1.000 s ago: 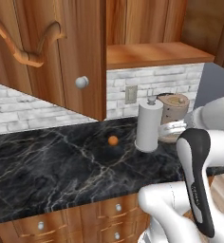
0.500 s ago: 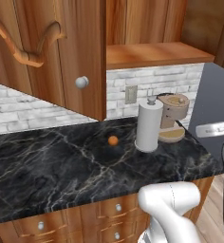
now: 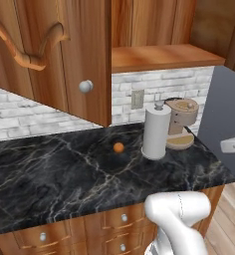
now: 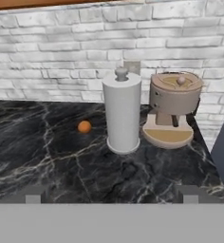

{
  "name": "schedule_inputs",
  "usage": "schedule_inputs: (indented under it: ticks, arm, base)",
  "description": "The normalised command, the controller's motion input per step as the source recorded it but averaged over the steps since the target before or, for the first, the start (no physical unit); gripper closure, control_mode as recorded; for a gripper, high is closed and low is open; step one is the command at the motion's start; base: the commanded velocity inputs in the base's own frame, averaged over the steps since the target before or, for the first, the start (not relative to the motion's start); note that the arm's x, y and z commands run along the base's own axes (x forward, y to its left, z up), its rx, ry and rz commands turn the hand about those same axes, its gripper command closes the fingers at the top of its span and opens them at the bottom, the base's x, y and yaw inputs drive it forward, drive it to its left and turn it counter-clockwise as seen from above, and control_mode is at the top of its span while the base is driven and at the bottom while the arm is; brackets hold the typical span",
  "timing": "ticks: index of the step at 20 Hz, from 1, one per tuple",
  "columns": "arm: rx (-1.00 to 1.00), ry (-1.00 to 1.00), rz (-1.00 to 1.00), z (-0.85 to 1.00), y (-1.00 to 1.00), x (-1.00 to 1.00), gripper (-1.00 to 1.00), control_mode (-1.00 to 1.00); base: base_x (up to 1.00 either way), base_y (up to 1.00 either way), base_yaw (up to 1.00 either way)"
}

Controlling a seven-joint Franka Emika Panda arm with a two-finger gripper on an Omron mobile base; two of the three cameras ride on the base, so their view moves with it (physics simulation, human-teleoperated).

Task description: Close all open cabinet doors.

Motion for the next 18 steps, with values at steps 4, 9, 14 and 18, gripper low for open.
schedule_inputs:
  ticks: [4, 9, 14, 18]
  arm:
    - [0.0, -0.24, 0.04, -0.5, -0.12, -0.26, -1.0, -1.0]
    - [0.05, -0.26, 0.03, -0.47, -0.44, -0.31, -1.0, -1.0]
    - [0.14, -0.12, 0.01, -0.21, -0.76, -0.04, -1.0, -1.0]
    - [0.21, 0.0, 0.0, -0.01, -0.83, 0.03, -1.0, -1.0]
  base:
    - [0.0, 0.0, 0.0]
    - [0.0, 0.0, 0.0]
    - [0.0, 0.0, 0.0]
    - [0.0, 0.0, 0.0]
